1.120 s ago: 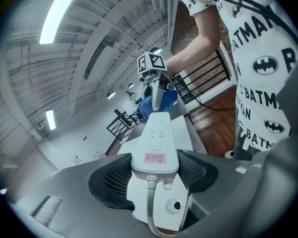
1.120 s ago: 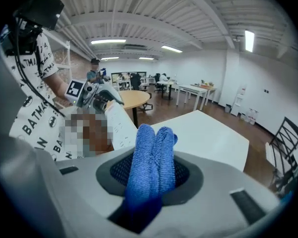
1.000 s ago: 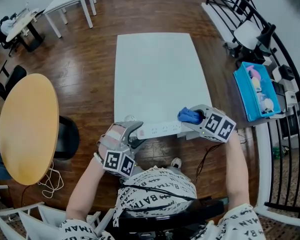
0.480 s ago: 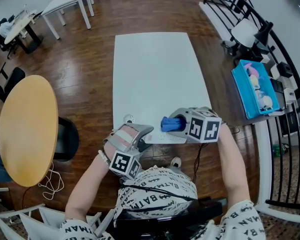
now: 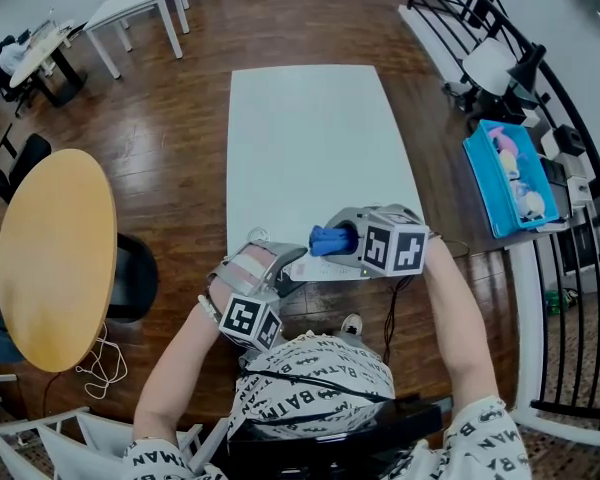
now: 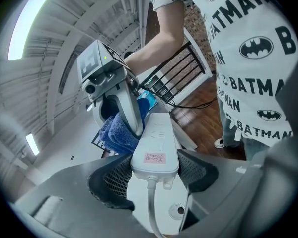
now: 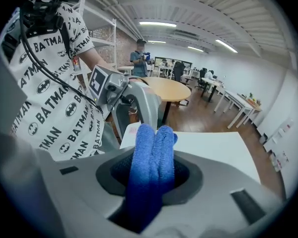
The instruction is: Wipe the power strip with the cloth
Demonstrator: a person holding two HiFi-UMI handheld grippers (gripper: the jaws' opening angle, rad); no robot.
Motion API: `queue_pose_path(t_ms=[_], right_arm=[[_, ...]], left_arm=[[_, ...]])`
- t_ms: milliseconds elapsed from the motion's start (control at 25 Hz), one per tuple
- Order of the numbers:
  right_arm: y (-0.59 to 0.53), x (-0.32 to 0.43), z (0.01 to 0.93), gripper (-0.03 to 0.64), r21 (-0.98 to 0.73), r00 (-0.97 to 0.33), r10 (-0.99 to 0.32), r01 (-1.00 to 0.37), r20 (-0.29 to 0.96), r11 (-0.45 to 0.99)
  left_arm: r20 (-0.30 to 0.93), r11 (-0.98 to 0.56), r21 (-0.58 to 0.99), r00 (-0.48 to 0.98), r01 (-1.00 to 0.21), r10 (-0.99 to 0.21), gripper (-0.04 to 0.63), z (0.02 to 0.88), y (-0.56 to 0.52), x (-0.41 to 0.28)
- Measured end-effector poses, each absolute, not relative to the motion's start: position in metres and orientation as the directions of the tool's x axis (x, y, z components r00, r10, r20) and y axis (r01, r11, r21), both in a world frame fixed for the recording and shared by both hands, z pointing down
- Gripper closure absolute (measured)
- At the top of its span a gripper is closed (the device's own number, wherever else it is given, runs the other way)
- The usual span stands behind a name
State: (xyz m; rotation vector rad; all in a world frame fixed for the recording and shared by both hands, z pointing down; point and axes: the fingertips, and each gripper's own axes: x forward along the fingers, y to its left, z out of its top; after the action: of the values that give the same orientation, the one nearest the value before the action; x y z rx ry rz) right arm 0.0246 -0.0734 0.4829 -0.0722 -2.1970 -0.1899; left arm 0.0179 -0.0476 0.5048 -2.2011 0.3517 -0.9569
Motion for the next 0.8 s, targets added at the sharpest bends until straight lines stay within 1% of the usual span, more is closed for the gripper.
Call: queue_pose_path(t_ms=[200, 520, 800], right_arm=[[-0.091, 0.056, 0.49, 0.483, 0.104, -0.553, -0.051, 0.064, 0.831, 0.993], [-0.116, 0.105, 0.499, 0.483, 0.113, -0.567, -0.137, -0.077, 0.812, 0.991], [-0.142, 0.126, 0.493, 0.483, 0.147, -0.62, -0.292, -0.275, 0.728, 0.95]], left_arm=[[0.515, -0.733, -0.68, 0.69, -0.033, -0.509, 0.308, 0.499, -0.059, 0.006], [0.495, -0.745, -0.659, 0.684, -0.106, -0.535, 0.308, 0.496, -0.073, -0.01], [0.441, -0.759, -0.594, 0.682, -0.267, -0.584, 0.308, 0.487, -0.101, -0.022]])
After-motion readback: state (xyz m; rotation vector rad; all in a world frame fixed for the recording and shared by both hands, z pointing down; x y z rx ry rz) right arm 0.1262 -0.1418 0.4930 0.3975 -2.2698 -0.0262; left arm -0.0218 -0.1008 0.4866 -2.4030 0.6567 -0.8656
